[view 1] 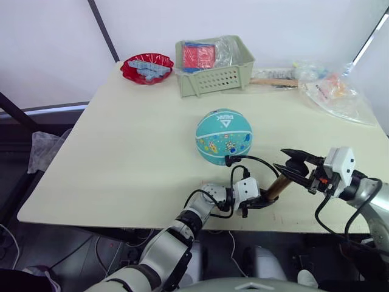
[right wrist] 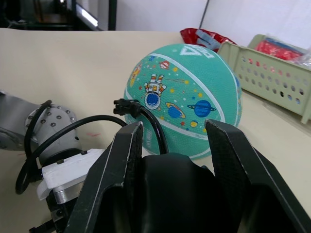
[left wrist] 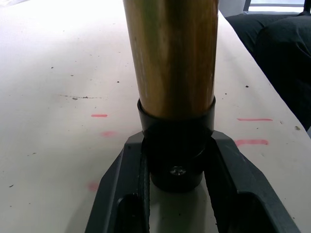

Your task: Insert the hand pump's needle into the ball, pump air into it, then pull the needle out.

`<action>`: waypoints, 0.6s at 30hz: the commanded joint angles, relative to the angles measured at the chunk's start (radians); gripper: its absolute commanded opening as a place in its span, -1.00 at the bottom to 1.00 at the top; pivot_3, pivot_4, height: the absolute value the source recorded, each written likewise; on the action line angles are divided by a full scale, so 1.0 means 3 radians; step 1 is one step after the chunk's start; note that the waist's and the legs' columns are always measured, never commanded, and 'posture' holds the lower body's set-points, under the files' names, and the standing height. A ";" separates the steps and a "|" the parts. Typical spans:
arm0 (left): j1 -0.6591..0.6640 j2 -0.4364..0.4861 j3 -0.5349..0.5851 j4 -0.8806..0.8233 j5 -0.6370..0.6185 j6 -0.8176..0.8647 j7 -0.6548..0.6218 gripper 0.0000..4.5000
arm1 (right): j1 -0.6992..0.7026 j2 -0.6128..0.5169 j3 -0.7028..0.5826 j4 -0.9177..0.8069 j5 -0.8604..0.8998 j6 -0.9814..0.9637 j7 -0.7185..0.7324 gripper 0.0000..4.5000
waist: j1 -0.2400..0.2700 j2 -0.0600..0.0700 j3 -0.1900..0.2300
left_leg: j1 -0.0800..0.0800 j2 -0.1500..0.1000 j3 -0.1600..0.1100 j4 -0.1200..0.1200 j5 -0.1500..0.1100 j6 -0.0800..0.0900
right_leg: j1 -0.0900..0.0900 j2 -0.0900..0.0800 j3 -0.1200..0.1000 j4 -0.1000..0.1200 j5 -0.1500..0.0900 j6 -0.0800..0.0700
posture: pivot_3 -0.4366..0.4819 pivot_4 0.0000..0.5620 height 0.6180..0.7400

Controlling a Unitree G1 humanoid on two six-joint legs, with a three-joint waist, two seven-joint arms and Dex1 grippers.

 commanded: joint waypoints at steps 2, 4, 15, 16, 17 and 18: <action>0.0134 0.0104 -0.0101 0.0300 0.0206 0.0107 0.0032 -0.54 | -0.0204 -0.0152 -0.0453 -0.0275 0.0418 0.0131 -0.0007 -0.31 | 0.0001 0.0010 0.0008 | 0.0000 -0.0001 0.0000 0.0000 0.0000 0.0000 | 0.0000 0.0000 0.0000 0.0000 0.0000 0.0000 | -0.05 -0.47 0.96; 0.0130 0.0105 -0.0102 0.0307 0.0209 0.0108 0.0041 -0.54 | -0.0265 -0.0238 -0.0606 -0.0354 0.0592 0.0241 -0.0023 -0.31 | 0.0001 0.0009 0.0010 | -0.0001 -0.0002 0.0000 0.0002 0.0000 0.0000 | 0.0000 -0.0002 0.0000 0.0000 0.0000 0.0000 | -0.05 -0.47 0.96; 0.0094 0.0073 -0.0112 0.0352 0.0220 0.0129 0.0060 -0.54 | -0.0673 -0.0682 -0.1241 -0.0477 0.1283 0.0747 -0.0171 -0.31 | 0.0002 0.0013 0.0017 | -0.0003 -0.0002 0.0002 0.0004 0.0000 0.0000 | 0.0001 -0.0004 0.0001 0.0000 0.0001 0.0001 | -0.05 -0.47 0.96; 0.0090 0.0071 -0.0112 0.0356 0.0220 0.0127 0.0059 -0.54 | -0.0709 -0.0707 -0.1259 -0.0478 0.1325 0.0786 -0.0187 -0.31 | 0.0002 0.0012 0.0017 | -0.0003 -0.0002 0.0002 0.0004 0.0000 0.0000 | 0.0001 -0.0004 0.0001 0.0000 0.0001 0.0001 | -0.05 -0.47 0.96; 0.0088 0.0070 -0.0112 0.0360 0.0221 0.0125 0.0058 -0.54 | -0.0732 -0.0723 -0.1271 -0.0480 0.1355 0.0816 -0.0198 -0.31 | 0.0002 0.0012 0.0017 | -0.0003 -0.0002 0.0002 0.0004 0.0000 0.0000 | 0.0001 -0.0004 0.0001 0.0000 0.0001 0.0001 | -0.05 -0.47 0.96; 0.0086 0.0069 -0.0112 0.0363 0.0221 0.0123 0.0058 -0.54 | -0.0761 -0.0734 -0.1278 -0.0482 0.1383 0.0842 -0.0217 -0.31 | 0.0003 0.0012 0.0017 | -0.0002 -0.0002 0.0002 0.0004 0.0000 0.0000 | 0.0001 -0.0005 0.0001 0.0000 0.0001 0.0001 | -0.05 -0.47 0.96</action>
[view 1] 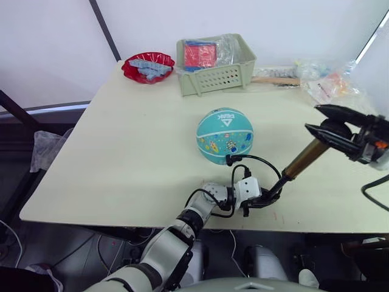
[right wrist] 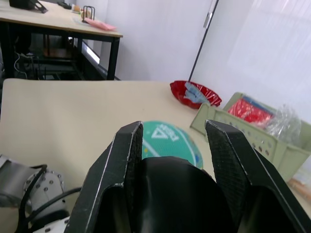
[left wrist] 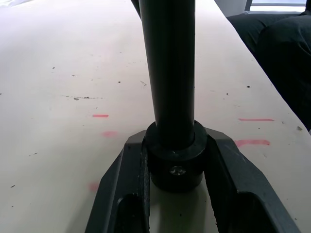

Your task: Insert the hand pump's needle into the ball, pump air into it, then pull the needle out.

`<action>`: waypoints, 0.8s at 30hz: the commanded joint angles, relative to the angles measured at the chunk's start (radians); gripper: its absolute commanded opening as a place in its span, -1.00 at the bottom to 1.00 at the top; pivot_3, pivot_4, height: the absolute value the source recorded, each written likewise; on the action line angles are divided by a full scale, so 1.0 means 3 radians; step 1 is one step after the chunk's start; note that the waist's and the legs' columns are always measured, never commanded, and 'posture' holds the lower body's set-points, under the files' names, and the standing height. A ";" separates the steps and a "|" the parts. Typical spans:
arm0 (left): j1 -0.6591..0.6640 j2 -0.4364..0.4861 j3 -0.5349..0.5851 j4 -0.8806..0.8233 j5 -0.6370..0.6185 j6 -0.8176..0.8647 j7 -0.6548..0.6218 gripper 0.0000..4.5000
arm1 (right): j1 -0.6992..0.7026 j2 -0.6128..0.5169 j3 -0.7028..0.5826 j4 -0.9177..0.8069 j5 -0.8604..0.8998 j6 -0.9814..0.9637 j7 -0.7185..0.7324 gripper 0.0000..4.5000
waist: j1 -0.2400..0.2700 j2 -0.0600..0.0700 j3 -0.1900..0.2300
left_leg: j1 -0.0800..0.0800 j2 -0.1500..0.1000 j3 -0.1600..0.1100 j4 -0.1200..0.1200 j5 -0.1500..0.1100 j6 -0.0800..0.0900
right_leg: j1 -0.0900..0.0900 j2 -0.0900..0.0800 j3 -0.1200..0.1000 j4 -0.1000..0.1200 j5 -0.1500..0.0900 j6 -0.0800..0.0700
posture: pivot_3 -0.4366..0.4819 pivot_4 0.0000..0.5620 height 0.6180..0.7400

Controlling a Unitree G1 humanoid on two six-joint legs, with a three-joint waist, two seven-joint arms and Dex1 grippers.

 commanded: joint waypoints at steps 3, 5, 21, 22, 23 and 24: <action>0.0125 0.0098 -0.0110 0.0319 0.0220 0.0128 0.0016 -0.54 | -0.0231 -0.0078 -0.0287 -0.0136 0.0173 0.0043 -0.0201 -0.31 | 0.0002 0.0000 0.0000 | -0.0001 0.0000 0.0000 0.0000 0.0000 0.0000 | 0.0000 0.0000 0.0000 0.0000 0.0000 0.0000 | -0.05 -0.47 0.96; 0.0126 0.0107 -0.0108 0.0317 0.0218 0.0127 0.0007 -0.54 | -0.0198 -0.0054 -0.0193 -0.0193 0.0125 0.0063 -0.0204 -0.31 | 0.0002 0.0000 0.0000 | -0.0001 0.0000 0.0000 0.0000 0.0000 0.0000 | 0.0000 -0.0001 0.0000 0.0000 0.0000 0.0000 | -0.05 -0.47 0.96; 0.0124 0.0123 -0.0089 0.0295 0.0226 0.0132 0.0010 -0.54 | 0.0590 0.0629 0.0583 -0.0179 -0.0462 -0.0265 -0.0059 -0.31 | -0.0006 -0.0025 -0.0031 | 0.0007 0.0004 -0.0003 0.0000 0.0000 0.0000 | 0.0005 0.0005 0.0000 0.0001 0.0000 -0.0001 | -0.05 -0.47 0.96; 0.0125 0.0121 -0.0091 0.0293 0.0228 0.0133 0.0010 -0.54 | 0.0632 0.0673 0.0618 -0.0148 -0.0511 -0.0309 -0.0044 -0.31 | -0.0006 -0.0030 -0.0035 | 0.0008 0.0004 -0.0002 0.0000 0.0000 0.0000 | 0.0004 0.0005 0.0000 0.0001 0.0000 -0.0001 | -0.05 -0.47 0.96; 0.0127 0.0120 -0.0091 0.0290 0.0230 0.0133 0.0011 -0.54 | 0.0699 0.0712 0.0682 -0.0088 -0.0610 -0.0386 0.0000 -0.31 | -0.0006 -0.0034 -0.0039 | 0.0008 0.0005 -0.0003 -0.0001 0.0000 0.0000 | 0.0004 0.0006 0.0000 0.0001 -0.0001 -0.0001 | -0.05 -0.47 0.96; 0.0128 0.0117 -0.0091 0.0287 0.0229 0.0135 0.0013 -0.54 | 0.0762 0.0747 0.0758 -0.0034 -0.0704 -0.0455 0.0044 -0.31 | -0.0006 -0.0038 -0.0044 | 0.0008 0.0006 -0.0003 -0.0002 0.0000 0.0000 | 0.0004 0.0007 0.0000 0.0001 -0.0001 -0.0001 | -0.05 -0.47 0.96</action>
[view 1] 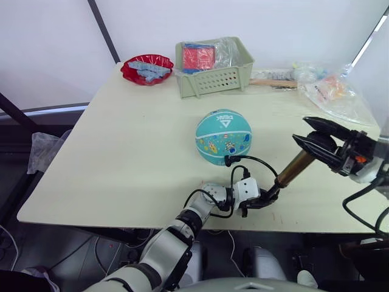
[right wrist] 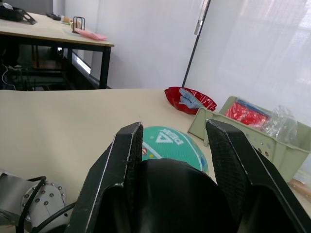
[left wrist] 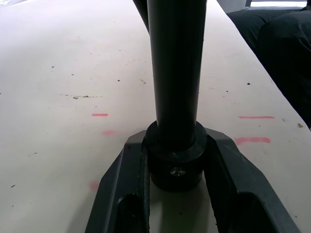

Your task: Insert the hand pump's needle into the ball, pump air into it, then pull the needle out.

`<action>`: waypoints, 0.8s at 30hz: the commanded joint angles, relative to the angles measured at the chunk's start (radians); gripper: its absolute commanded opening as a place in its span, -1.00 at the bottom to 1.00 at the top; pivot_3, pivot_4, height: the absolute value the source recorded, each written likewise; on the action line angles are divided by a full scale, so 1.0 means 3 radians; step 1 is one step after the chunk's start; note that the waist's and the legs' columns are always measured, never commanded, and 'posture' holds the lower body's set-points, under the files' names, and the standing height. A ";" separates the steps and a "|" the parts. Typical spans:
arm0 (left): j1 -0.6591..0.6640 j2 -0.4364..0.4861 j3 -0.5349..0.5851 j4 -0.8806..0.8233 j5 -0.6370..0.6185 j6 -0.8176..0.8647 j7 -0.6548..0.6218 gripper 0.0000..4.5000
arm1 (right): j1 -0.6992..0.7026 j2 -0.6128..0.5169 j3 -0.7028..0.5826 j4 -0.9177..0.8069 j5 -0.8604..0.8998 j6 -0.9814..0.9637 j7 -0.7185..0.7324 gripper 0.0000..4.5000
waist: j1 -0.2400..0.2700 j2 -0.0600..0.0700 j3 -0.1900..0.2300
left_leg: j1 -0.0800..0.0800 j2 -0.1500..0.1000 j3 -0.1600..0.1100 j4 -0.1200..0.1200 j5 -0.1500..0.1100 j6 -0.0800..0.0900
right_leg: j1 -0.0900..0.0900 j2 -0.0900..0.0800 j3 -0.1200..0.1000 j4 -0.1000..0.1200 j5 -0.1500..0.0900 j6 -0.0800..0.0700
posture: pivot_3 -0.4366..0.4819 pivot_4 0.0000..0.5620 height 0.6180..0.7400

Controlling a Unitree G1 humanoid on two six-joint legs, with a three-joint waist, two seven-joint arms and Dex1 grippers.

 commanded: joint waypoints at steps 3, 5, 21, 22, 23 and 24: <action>0.0130 0.0083 -0.0088 0.0266 0.0186 0.0139 0.0021 -0.54 | 0.0349 0.0206 0.0580 0.0270 -0.0405 -0.0250 0.0264 -0.31 | -0.0003 -0.0005 -0.0008 | 0.0003 0.0000 0.0001 -0.0001 0.0000 0.0000 | 0.0002 0.0000 0.0001 0.0000 0.0000 0.0000 | -0.05 -0.47 0.96; 0.0129 0.0081 -0.0087 0.0266 0.0187 0.0139 0.0025 -0.54 | 0.0376 0.0264 0.0691 0.0321 -0.0500 -0.0315 0.0270 -0.31 | -0.0004 -0.0005 -0.0009 | 0.0006 0.0000 0.0001 -0.0001 0.0000 0.0000 | 0.0004 0.0000 0.0001 0.0000 0.0000 0.0000 | -0.05 -0.47 0.96; 0.0093 0.0072 -0.0066 0.0296 0.0192 0.0144 0.0042 -0.54 | 0.0278 0.0403 0.0917 0.0586 -0.0771 -0.0582 0.0348 -0.31 | 0.0000 -0.0003 -0.0001 | 0.0049 0.0003 0.0002 -0.0025 -0.0001 -0.0001 | 0.0038 -0.0002 0.0000 -0.0006 -0.0010 0.0001 | -0.05 -0.47 0.96; 0.0094 0.0071 -0.0067 0.0297 0.0194 0.0143 0.0045 -0.54 | 0.0258 0.0377 0.0844 0.0538 -0.0695 -0.0550 0.0339 -0.31 | 0.0000 -0.0001 0.0000 | 0.0048 0.0003 0.0002 -0.0025 -0.0001 -0.0001 | 0.0038 -0.0002 0.0000 -0.0006 -0.0010 0.0002 | -0.05 -0.47 0.96; 0.0097 0.0070 -0.0067 0.0296 0.0196 0.0141 0.0050 -0.54 | 0.0237 0.0340 0.0764 0.0485 -0.0623 -0.0515 0.0331 -0.31 | 0.0003 0.0001 0.0004 | 0.0048 0.0003 0.0002 -0.0025 -0.0001 -0.0001 | 0.0038 -0.0003 0.0000 -0.0006 -0.0011 0.0003 | -0.05 -0.47 0.96; 0.0100 0.0069 -0.0067 0.0296 0.0197 0.0140 0.0054 -0.54 | 0.0218 0.0303 0.0700 0.0440 -0.0569 -0.0483 0.0330 -0.31 | 0.0003 0.0000 0.0004 | 0.0047 0.0003 0.0002 -0.0025 -0.0001 -0.0001 | 0.0037 -0.0003 -0.0001 -0.0006 -0.0011 0.0003 | -0.05 -0.47 0.96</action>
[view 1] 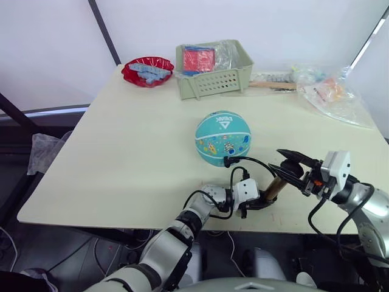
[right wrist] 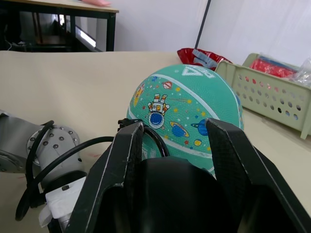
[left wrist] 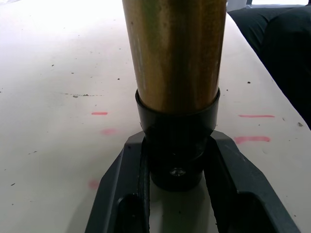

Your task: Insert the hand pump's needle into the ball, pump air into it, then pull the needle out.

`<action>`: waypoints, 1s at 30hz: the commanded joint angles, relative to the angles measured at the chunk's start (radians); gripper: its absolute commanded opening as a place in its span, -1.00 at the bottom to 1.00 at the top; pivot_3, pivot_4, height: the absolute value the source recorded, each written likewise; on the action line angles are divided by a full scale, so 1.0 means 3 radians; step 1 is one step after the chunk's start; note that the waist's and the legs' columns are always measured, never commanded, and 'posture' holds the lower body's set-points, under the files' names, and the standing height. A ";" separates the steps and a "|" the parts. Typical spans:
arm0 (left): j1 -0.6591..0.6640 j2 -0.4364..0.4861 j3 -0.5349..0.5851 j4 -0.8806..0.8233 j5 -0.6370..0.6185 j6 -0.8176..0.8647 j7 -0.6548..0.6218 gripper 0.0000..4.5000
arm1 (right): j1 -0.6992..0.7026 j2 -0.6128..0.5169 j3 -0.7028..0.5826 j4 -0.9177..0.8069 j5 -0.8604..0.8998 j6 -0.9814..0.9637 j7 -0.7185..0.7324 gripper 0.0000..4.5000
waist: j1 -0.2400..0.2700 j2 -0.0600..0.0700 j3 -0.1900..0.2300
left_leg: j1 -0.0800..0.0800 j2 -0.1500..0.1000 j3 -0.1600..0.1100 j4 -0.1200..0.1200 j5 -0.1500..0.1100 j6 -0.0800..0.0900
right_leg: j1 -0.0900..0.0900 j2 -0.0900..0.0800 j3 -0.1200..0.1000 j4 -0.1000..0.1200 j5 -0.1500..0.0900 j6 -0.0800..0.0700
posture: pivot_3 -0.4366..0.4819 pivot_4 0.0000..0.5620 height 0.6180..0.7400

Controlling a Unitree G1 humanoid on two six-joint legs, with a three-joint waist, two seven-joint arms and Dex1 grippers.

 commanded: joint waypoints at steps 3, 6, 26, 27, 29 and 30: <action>0.0119 0.0082 -0.0080 0.0257 0.0175 0.0135 0.0029 -0.54 | -0.0059 -0.0159 -0.0187 -0.0313 0.0450 0.0268 0.0095 -0.31 | 0.0004 0.0007 0.0009 | -0.0002 -0.0003 0.0000 -0.0001 0.0000 0.0000 | 0.0000 -0.0003 0.0000 -0.0002 0.0002 -0.0003 | -0.05 -0.47 0.96; 0.0133 0.0090 -0.0085 0.0251 0.0179 0.0131 0.0020 -0.54 | -0.0178 -0.0286 -0.0380 -0.0440 0.0629 0.0417 0.0041 -0.31 | 0.0007 0.0018 0.0029 | -0.0006 -0.0006 0.0002 -0.0001 0.0000 0.0000 | -0.0002 -0.0007 0.0000 -0.0003 0.0002 -0.0002 | -0.05 -0.47 0.96; 0.0066 0.0093 -0.0101 0.0300 0.0203 0.0113 -0.0030 -0.54 | -0.1033 -0.1114 -0.1410 -0.0559 0.1892 0.1391 -0.0284 -0.32 | 0.0008 0.0023 0.0076 | -0.0013 -0.0010 0.0003 -0.0002 0.0000 0.0001 | -0.0006 -0.0012 -0.0002 -0.0005 0.0002 -0.0001 | -0.05 -0.47 0.96; 0.0068 0.0091 -0.0104 0.0299 0.0205 0.0111 -0.0029 -0.54 | -0.1001 -0.1115 -0.1398 -0.0560 0.1893 0.1404 -0.0267 -0.32 | 0.0008 0.0023 0.0076 | -0.0014 -0.0010 0.0002 -0.0001 0.0000 0.0001 | -0.0006 -0.0012 -0.0002 -0.0005 0.0002 -0.0001 | -0.05 -0.47 0.96; 0.0073 0.0088 -0.0107 0.0298 0.0208 0.0108 -0.0025 -0.54 | -0.0875 -0.1103 -0.1334 -0.0576 0.1809 0.1402 -0.0188 -0.32 | 0.0009 0.0023 0.0076 | -0.0014 -0.0010 0.0002 -0.0002 0.0000 0.0001 | -0.0006 -0.0012 -0.0002 -0.0005 0.0002 -0.0001 | -0.05 -0.47 0.96; 0.0075 0.0087 -0.0109 0.0297 0.0209 0.0107 -0.0024 -0.54 | -0.0799 -0.1085 -0.1291 -0.0584 0.1745 0.1394 -0.0151 -0.32 | 0.0010 0.0022 0.0076 | -0.0014 -0.0010 0.0002 -0.0002 0.0000 0.0001 | -0.0006 -0.0012 -0.0002 -0.0006 0.0002 -0.0001 | -0.05 -0.47 0.96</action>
